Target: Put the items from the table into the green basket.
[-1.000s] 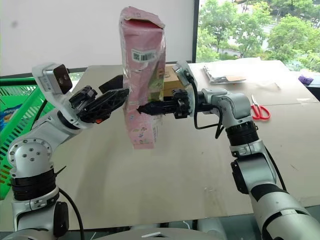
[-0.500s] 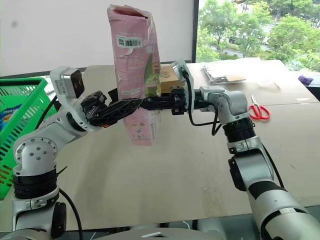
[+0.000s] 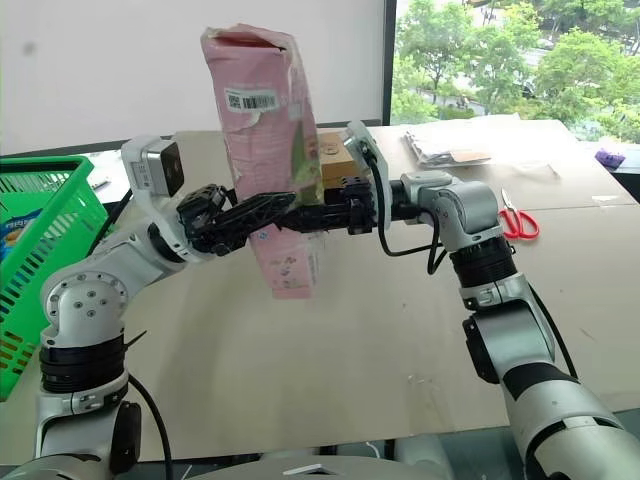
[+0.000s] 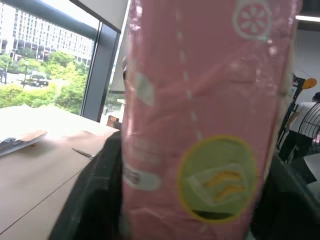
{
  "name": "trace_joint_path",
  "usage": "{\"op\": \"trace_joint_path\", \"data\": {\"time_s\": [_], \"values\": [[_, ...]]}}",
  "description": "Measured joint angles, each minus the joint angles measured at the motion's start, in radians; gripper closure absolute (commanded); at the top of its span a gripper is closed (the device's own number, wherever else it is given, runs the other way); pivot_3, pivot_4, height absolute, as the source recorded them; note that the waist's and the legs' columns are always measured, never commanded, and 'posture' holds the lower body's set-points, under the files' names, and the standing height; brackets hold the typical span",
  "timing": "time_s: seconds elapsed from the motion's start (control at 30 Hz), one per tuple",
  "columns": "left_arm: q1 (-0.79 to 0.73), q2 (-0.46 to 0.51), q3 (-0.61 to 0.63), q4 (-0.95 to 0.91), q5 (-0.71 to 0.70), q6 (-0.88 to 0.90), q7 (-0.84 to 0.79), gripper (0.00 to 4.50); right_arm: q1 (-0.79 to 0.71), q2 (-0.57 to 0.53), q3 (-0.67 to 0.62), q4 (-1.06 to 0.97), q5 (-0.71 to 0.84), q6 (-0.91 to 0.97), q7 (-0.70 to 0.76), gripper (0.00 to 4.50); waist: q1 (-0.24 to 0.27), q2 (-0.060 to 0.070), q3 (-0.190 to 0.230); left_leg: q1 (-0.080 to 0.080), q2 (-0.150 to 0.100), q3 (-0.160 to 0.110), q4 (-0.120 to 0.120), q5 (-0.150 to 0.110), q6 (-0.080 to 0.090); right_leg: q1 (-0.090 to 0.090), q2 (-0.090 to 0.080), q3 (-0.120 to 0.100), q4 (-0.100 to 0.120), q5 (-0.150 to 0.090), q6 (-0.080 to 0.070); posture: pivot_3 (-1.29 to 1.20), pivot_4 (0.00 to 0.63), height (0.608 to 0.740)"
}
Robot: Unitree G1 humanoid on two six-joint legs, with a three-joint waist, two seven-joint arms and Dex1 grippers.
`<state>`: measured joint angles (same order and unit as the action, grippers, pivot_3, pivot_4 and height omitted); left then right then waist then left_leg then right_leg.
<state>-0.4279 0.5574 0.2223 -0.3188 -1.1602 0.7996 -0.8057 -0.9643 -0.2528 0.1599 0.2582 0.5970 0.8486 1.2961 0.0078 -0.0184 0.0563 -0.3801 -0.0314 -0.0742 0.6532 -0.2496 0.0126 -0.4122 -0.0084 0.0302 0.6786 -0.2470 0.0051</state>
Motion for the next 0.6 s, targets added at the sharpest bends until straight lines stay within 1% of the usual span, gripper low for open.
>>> {"op": "trace_joint_path", "data": {"time_s": [0.03, 0.07, 0.27, 0.4, 0.53, 0.6], "values": [[0.0, -0.001, 0.0, 0.0, 0.0, 0.0, -0.001, 3.98, 0.0, -0.003, 0.0, 0.0, -0.001, -0.002, 0.0, 0.01, 0.0, 0.0, 0.0, 0.0, 0.0, 0.0, 0.0, 0.0, 0.0, 0.0, 0.0, 0.0, 0.0, 0.0, 0.0, 0.04, 0.0, 0.74], [0.0, -0.003, 0.0, 0.0, 0.0, 0.0, 0.0, 4.3, 0.0, -0.006, 0.002, -0.001, -0.002, -0.002, 0.002, 0.0, 0.0, 0.0, 0.0, 0.0, 0.0, 0.0, 0.0, 0.0, 0.0, 0.0, 0.0, 0.0, 0.0, 0.0, 0.0, 0.04, 0.0, 0.74], [-0.015, -0.016, 0.0, 0.004, 0.002, -0.003, 0.015, 4.32, 0.028, -0.022, 0.028, -0.023, -0.003, -0.002, 0.03, 0.0, 0.0, 0.0, 0.0, 0.0, 0.0, 0.0, 0.0, 0.0, 0.0, 0.0, 0.0, 0.0, 0.0, 0.0, 0.0, 0.04, 0.0, 0.74], [-0.024, -0.018, 0.005, 0.015, 0.019, -0.008, 0.049, 4.32, 0.077, -0.075, 0.084, -0.053, -0.045, -0.034, 0.049, 0.0, 0.003, 0.0, 0.0, 0.0, 0.0, 0.0, 0.0, 0.0, 0.0, 0.0, 0.0, 0.0, 0.0, 0.0, 0.0, 0.04, 0.0, 0.74], [-0.04, -0.011, 0.024, 0.054, 0.053, -0.018, 0.115, 4.32, 0.144, -0.094, 0.109, -0.042, -0.115, -0.117, 0.016, 0.0, 0.001, 0.0, 0.0, 0.0, 0.0, 0.0, 0.0, 0.0, 0.0, 0.0, 0.0, 0.0, 0.0, 0.0, 0.0, 0.05, 0.0, 0.74], [-0.037, 0.023, 0.054, 0.061, 0.089, -0.032, 0.141, 4.32, 0.189, -0.104, 0.087, -0.039, -0.135, -0.17, -0.024, 0.0, 0.0, 0.0, 0.0, 0.0, 0.0, 0.0, 0.0, 0.0, 0.0, -0.001, 0.0, 0.0, 0.0, 0.0, 0.0, 0.06, 0.0, 0.74]]}}
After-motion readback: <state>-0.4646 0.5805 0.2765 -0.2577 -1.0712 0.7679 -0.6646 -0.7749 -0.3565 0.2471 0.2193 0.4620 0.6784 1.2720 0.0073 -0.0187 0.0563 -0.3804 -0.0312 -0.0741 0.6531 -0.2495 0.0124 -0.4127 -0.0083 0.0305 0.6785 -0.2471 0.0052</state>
